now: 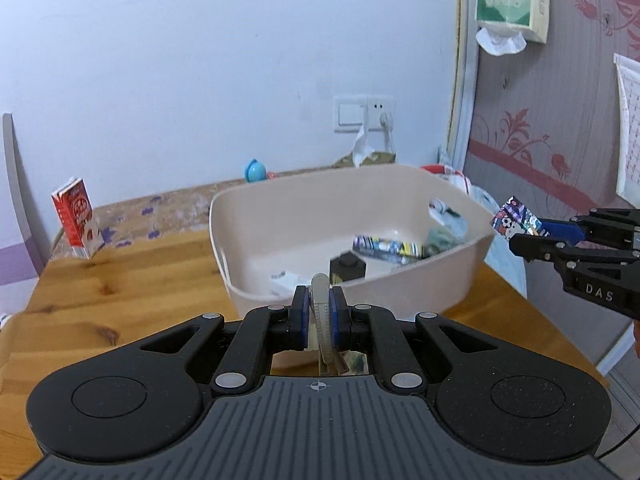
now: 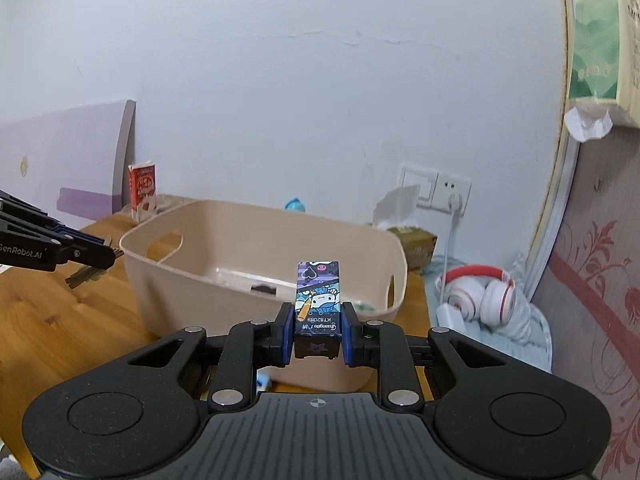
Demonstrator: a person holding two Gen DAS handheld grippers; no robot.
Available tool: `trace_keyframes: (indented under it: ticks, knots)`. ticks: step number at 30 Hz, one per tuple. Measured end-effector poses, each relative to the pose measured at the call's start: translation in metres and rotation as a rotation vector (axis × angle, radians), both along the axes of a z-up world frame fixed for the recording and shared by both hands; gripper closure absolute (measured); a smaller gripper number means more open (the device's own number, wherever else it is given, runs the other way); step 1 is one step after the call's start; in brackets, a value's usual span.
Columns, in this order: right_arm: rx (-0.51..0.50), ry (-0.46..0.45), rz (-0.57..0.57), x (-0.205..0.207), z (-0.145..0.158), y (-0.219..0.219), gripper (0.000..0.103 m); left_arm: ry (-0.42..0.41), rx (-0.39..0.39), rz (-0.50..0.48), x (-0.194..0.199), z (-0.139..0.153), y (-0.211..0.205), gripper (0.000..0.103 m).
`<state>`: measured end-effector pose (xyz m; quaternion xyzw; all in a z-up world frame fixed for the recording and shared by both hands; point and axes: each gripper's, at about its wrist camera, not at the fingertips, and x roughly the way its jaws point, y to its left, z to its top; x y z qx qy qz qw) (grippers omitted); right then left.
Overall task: Organize objects
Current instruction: 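Carry the wooden clip and purple box over the bin and release both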
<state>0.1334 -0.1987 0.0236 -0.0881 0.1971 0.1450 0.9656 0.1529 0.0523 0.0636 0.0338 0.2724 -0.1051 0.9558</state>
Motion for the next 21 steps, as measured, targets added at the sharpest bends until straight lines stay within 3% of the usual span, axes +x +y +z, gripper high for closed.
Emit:
trace_keyframes:
  ticks: [12, 21]
  knots:
    - [0.009, -0.036, 0.012, 0.03, 0.017, 0.008, 0.081, -0.037, 0.02, 0.022, 0.035, 0.011, -0.014, 0.093]
    - [0.001, -0.014, 0.006, 0.06, 0.011, 0.012, 0.081, -0.002, 0.024, 0.027, 0.075, 0.003, -0.029, 0.093]
